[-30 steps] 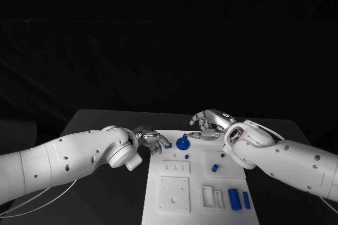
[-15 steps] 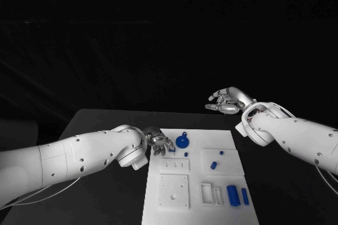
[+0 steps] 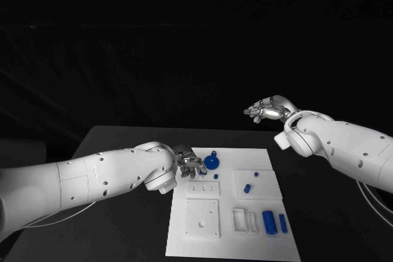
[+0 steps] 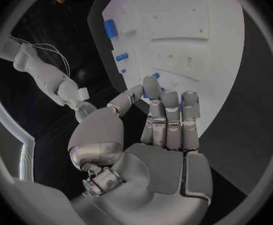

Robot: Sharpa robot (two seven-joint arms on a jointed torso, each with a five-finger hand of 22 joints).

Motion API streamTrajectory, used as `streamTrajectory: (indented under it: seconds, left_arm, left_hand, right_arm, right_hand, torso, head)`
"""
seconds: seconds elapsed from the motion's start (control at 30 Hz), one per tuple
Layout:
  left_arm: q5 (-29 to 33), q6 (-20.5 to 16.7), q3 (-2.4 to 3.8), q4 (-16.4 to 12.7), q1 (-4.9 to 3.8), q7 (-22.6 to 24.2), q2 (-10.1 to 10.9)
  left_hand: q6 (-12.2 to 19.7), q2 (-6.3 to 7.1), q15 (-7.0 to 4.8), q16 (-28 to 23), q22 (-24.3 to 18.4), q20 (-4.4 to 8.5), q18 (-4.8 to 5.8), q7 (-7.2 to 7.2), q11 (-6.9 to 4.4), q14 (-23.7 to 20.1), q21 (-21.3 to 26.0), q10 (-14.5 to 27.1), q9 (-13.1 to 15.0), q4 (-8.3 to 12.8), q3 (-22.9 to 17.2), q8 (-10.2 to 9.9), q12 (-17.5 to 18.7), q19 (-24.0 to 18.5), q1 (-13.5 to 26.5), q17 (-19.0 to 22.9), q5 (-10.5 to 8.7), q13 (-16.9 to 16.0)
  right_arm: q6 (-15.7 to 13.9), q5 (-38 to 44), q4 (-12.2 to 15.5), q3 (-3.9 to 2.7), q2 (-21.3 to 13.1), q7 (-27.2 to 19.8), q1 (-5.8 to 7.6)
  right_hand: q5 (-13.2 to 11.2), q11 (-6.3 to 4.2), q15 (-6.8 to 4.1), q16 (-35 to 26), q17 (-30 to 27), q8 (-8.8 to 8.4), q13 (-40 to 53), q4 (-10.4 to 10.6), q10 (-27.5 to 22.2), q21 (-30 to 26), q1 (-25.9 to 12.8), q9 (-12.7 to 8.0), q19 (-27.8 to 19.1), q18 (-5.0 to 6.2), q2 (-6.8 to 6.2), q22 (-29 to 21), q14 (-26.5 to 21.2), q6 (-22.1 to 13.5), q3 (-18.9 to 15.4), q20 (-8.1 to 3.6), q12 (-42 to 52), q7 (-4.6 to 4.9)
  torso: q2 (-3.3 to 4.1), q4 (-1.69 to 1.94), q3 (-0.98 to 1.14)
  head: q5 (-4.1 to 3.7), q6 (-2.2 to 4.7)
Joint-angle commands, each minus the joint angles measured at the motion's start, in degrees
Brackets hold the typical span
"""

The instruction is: Assemble the parts on the task board

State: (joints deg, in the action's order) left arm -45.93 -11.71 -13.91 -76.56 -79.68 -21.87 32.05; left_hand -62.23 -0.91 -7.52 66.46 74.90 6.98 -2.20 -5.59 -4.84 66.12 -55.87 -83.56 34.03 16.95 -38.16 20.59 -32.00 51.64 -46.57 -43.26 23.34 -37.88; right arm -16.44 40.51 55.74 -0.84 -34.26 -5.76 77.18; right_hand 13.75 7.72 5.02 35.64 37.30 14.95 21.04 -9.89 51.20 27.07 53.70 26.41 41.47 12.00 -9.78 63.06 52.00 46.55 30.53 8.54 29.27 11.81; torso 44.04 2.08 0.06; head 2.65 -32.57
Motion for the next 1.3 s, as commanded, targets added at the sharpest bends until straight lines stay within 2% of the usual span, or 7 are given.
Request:
streamTrajectory:
  seconds: [0.03,0.2,0.37,0.57,0.73,0.93,1.3]
  left_arm:
    - [-2.21,-0.63,0.02,-0.20,-0.09,-1.30,-0.39]
    - [-7.21,0.67,0.01,-0.44,-0.05,-1.30,-0.44]
    - [-7.63,1.21,0.00,-0.54,-0.02,-1.65,-0.47]
    - [-8.58,1.42,0.00,-0.21,0.36,-1.86,-1.06]
    - [-9.08,2.03,0.01,-0.27,0.97,-1.88,-1.48]
    - [-9.14,2.15,0.02,0.23,1.81,-2.01,-1.92]
    - [-9.28,2.00,0.02,0.74,3.26,-1.90,-2.20]
  left_hand:
    - [-7.80,-0.51,-0.43,0.70,0.42,6.19,-0.62,5.46,-0.90,0.16,-0.59,-0.20,10.88,-0.25,-0.23,1.14,-0.89,0.47,0.27,-0.09,0.31,-0.38]
    - [-8.24,-0.76,-0.76,1.82,0.40,6.50,-0.72,5.72,-1.14,0.37,-1.62,-0.11,11.79,-0.26,-0.34,1.45,-2.47,0.63,0.59,-0.11,0.32,-0.97]
    - [-8.41,-1.04,-0.67,2.12,0.37,6.52,-0.70,5.74,-1.05,0.29,-1.84,-0.05,12.02,-0.23,-0.41,1.51,-2.95,0.45,0.79,-0.10,0.37,-1.11]
    - [-8.56,-1.51,-0.61,2.57,0.35,6.53,-0.71,5.79,-1.10,0.26,-2.20,0.05,12.31,-0.19,-0.54,1.55,-3.57,0.28,1.05,-0.08,0.41,-1.27]
    - [-8.76,-1.84,-0.65,3.07,0.35,6.56,-0.77,5.90,-1.21,0.29,-2.64,0.12,12.65,-0.16,-0.65,1.67,-4.23,0.23,1.33,-0.07,0.58,-1.45]
    - [-8.89,-2.36,-0.67,3.60,0.32,6.59,-0.83,5.98,-1.23,0.21,-3.14,0.30,13.05,-0.12,-0.82,1.78,-5.01,0.07,1.89,-0.01,0.74,-1.62]
    - [-8.81,-3.03,-0.68,3.96,0.19,6.58,-0.88,5.96,-1.20,-0.04,-3.61,0.65,13.45,-0.15,-1.20,1.74,-5.67,-0.23,2.82,0.23,0.47,-1.61]
  right_arm:
    - [2.12,-3.62,-0.55,-0.02,0.31,-2.54,0.03]
    - [1.96,-2.70,-0.55,-0.02,0.56,-2.68,0.03]
    - [1.83,-2.52,-0.55,-0.02,0.59,-2.52,0.03]
    - [1.71,-2.25,-0.62,-0.02,0.70,-2.46,0.03]
    - [1.95,-2.04,-0.66,-0.02,0.72,-2.29,0.03]
    - [2.12,-0.61,-0.58,-0.02,0.78,-2.20,0.03]
    - [2.43,-0.26,-0.47,-0.02,0.58,-2.12,0.03]
  right_hand:
    - [0.31,0.07,0.28,-0.48,-0.65,0.23,-1.56,-0.42,0.60,-0.34,0.05,-0.19,0.05,-0.12,0.56,-0.17,0.22,-0.40,-0.07,0.49,-0.70,0.07]
    - [0.77,0.20,0.37,-0.69,-1.08,0.27,-2.85,-0.67,0.89,-0.65,0.17,-0.42,-0.04,0.08,0.57,-0.25,0.29,-0.50,-0.31,0.77,-1.10,0.11]
    - [1.01,0.25,0.43,-0.80,-1.25,0.32,-3.36,-0.78,0.95,-0.79,0.21,-0.51,-0.17,0.13,0.52,-0.26,0.22,-0.50,-0.43,0.90,-1.24,0.11]
    - [1.23,0.31,0.50,-0.89,-1.41,0.33,-3.84,-0.81,1.00,-0.92,0.15,-0.62,-0.29,0.18,0.42,-0.25,0.12,-0.55,-0.57,1.02,-1.35,0.14]
    - [1.32,0.38,0.57,-0.97,-1.52,0.34,-4.16,-0.81,1.02,-1.03,0.10,-0.69,-0.43,0.20,0.39,-0.25,-0.01,-0.58,-0.67,1.12,-1.41,0.15]
    - [1.43,0.50,0.72,-1.11,-1.70,0.37,-4.74,-0.86,0.96,-1.24,0.11,-0.81,-0.73,0.23,0.36,-0.22,-0.26,-0.61,-0.82,1.26,-1.55,0.16]
    - [1.71,0.58,0.84,-1.17,-1.84,0.42,-5.26,-0.82,0.91,-1.38,0.08,-0.93,-0.94,0.28,0.41,-0.16,-0.42,-0.60,-0.92,1.40,-1.64,0.16]
  torso:
    - [-0.22,0.07,0.09]
    - [-0.17,0.07,0.04]
    - [-0.11,0.15,0.00]
    - [-0.11,0.04,-0.03]
    - [-0.07,-0.06,-0.01]
    - [-0.13,-0.01,0.04]
    - [-0.16,0.08,0.03]
  head:
    - [-0.05,-0.30]
    - [-0.16,-0.68]
    - [-0.22,-0.98]
    - [-0.09,-1.52]
    - [-0.05,-1.90]
    - [-0.20,-2.24]
    - [-0.36,-2.43]
